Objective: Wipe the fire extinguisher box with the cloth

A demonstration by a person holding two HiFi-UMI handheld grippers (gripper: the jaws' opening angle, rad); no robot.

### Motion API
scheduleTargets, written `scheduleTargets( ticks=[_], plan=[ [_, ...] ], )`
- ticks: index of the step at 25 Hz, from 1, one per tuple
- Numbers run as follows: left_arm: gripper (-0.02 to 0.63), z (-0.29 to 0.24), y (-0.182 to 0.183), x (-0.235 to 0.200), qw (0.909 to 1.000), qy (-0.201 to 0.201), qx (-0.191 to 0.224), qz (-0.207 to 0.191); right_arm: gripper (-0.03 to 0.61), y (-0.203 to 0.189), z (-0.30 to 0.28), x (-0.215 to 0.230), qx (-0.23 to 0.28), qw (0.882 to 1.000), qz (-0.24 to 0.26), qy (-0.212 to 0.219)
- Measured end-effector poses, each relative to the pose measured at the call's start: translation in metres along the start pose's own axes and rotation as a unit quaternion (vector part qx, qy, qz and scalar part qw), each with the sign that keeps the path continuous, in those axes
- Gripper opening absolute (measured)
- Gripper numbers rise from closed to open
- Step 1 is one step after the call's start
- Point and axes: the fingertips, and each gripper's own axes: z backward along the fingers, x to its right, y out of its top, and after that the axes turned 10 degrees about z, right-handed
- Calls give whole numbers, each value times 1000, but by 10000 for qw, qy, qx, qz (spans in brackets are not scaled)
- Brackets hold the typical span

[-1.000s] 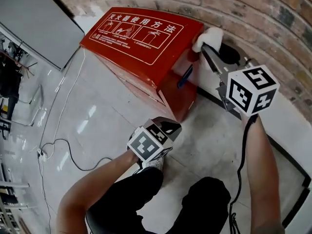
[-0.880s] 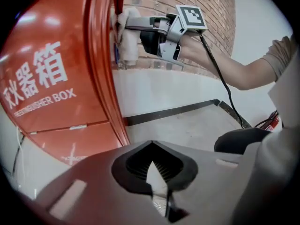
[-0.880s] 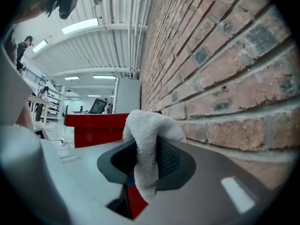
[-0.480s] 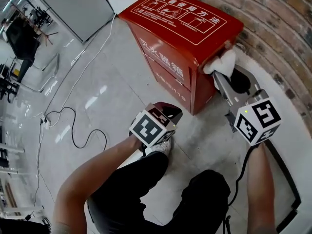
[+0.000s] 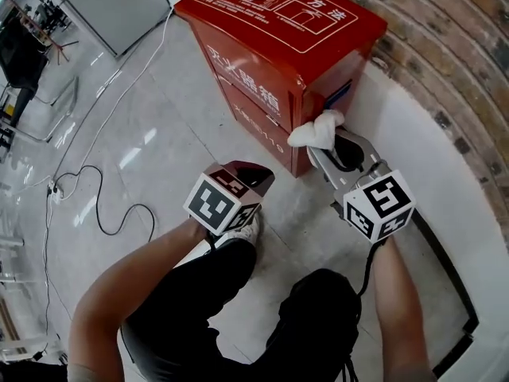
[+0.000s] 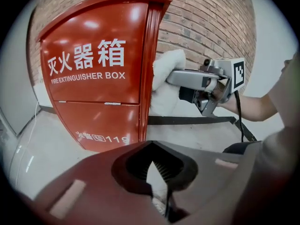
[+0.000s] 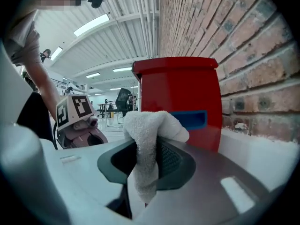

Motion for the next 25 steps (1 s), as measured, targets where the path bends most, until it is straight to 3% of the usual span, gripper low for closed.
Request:
scheduleTargets(
  ticks=[10,16,21,25],
  plan=[
    [0,-17,5,4,9995,-275,14,-181,118,-50,0,98,-400,9933,-548,-935],
    [0,-29,2,-1,9992,-335,-74,-226,120,-85,2,140,-657,9836,-857,-1446],
    [0,-37,-11,-10,9993,-290,-162,-185,120,-120,-6,154,-791,9730,-1116,-1861],
    [0,-45,-17,-11,9996,-237,-85,-121,117,-145,-9,137,-869,9690,-1445,-1808]
  ],
)
